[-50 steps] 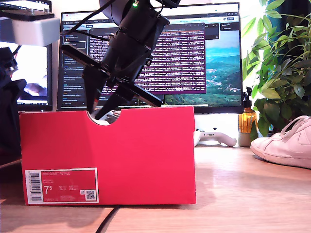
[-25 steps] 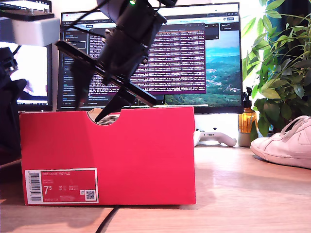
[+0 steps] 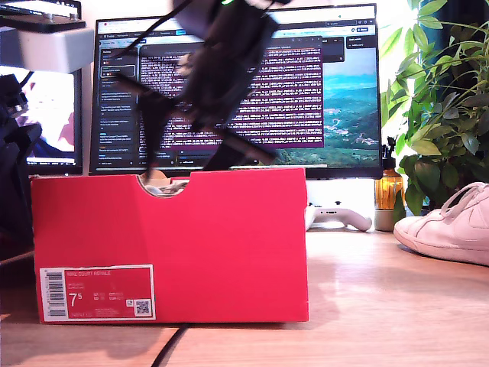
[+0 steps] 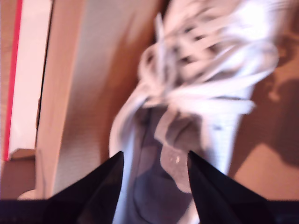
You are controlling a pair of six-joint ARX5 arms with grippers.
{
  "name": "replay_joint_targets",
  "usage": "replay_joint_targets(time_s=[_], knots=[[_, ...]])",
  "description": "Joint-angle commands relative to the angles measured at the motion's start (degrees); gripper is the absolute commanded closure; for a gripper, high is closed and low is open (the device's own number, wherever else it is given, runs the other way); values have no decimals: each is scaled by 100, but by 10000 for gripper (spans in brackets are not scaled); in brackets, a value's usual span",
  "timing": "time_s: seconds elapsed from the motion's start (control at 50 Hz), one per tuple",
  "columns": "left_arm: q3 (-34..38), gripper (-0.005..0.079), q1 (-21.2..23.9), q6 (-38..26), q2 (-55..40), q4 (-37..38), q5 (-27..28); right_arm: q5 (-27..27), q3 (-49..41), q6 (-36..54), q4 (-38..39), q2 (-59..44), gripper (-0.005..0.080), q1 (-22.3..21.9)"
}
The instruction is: Pack the white shoes by picking the first shoe and placing it inside the red shoebox, left side, then picking and rotating the second shoe and placing it in the shoebox
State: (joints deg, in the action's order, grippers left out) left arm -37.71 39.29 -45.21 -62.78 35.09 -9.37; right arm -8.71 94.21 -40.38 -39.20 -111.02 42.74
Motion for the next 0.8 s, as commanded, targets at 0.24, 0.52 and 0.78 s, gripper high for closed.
replay_joint_targets(time_s=[0.24,0.52,0.78], knots=[[-28,761,20,26,-57,-46,37,-586,1362,31,-846,472,355,-603],[-28,761,20,26,-57,-46,39,990,1515,-638,-1878,472,355,-892],[-28,762,20,26,-57,-46,42,2352,1515,-1930,-3294,472,355,-1438]])
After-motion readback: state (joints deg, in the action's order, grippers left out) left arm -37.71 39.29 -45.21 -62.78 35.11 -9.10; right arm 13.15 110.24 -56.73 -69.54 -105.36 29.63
